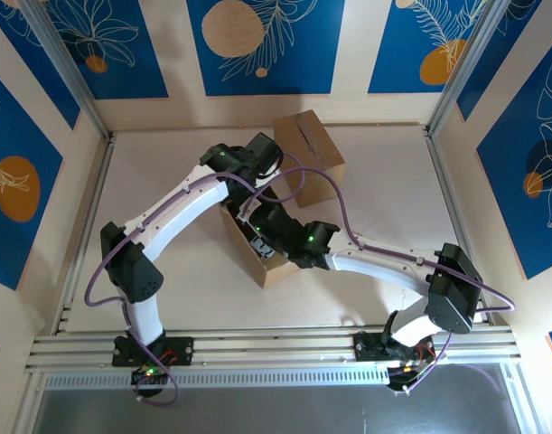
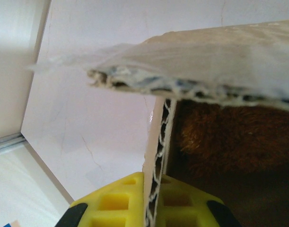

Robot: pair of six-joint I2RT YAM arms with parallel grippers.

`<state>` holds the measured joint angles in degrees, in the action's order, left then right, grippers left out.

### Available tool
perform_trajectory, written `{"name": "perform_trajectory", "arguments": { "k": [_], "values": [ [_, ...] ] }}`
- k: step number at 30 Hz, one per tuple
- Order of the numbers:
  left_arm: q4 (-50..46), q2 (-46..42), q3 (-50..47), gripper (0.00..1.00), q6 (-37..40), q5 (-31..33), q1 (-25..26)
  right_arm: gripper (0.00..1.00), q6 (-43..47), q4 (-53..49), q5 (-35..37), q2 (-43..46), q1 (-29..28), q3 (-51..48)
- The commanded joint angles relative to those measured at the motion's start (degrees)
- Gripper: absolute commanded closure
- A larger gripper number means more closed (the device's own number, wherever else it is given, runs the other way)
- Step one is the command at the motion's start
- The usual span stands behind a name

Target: Unpack the express box

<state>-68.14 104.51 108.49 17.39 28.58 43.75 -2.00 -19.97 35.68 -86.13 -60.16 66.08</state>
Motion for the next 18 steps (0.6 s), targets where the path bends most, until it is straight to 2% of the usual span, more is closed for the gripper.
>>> {"name": "perform_trajectory", "arguments": {
  "k": [1,4,8,13,18],
  "values": [
    [-1.43,-1.15,2.26,1.00,-0.60,-0.76,0.97,0.91,-7.23,-8.27,1.30,-4.57,2.14,-1.10],
    [-1.65,-1.24,2.23,1.00,-0.62,-0.54,0.98,0.76,-8.42,-10.26,1.39,-5.61,2.24,-0.33],
    [-1.90,-1.35,2.21,1.00,-0.79,-0.27,0.99,0.67,-11.57,-12.95,1.28,-5.60,2.09,-0.32],
    [-2.19,-1.33,2.26,1.00,-1.03,0.47,0.98,0.65,-15.37,-11.07,1.42,-2.35,0.81,-5.05],
    [-2.78,-0.99,2.67,1.00,-0.95,1.35,0.55,0.68,-15.06,-7.79,1.36,1.86,-0.51,-9.41]
  ]
}}
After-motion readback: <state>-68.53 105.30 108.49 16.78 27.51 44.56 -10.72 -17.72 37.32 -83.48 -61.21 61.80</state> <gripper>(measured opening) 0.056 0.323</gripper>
